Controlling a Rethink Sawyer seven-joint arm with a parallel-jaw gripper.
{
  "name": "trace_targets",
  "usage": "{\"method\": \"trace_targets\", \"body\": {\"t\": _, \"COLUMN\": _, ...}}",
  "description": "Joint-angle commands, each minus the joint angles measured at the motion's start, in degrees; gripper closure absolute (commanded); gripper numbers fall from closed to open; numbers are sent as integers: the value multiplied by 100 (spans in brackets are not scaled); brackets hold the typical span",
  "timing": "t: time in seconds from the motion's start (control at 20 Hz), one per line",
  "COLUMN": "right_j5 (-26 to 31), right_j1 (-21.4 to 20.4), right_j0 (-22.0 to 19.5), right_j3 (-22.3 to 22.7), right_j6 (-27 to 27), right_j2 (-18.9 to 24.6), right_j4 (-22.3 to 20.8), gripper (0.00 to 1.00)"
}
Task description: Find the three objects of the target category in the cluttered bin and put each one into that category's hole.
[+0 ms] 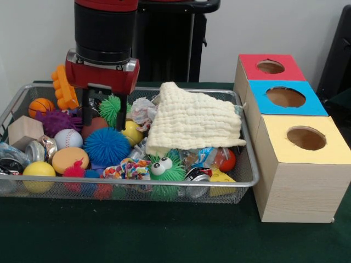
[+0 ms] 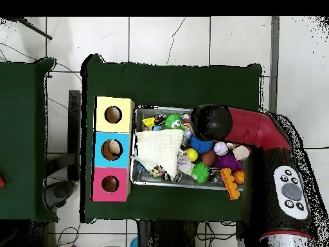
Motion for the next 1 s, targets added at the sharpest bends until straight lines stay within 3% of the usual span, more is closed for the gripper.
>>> {"method": "trace_targets", "body": {"t": 0.05, "right_j5": -128, "right_j1": 388, "right_j0": 51, "right_j3": 486, "right_j6": 838, "right_j2": 76, "right_j4": 138, "gripper": 0}}
{"method": "trace_targets", "body": {"t": 1.0, "right_j5": -648, "right_j1": 705, "right_j0": 64, "right_j3": 426, "right_j6": 832, "right_j2": -21, "right_j4": 0, "gripper": 0}}
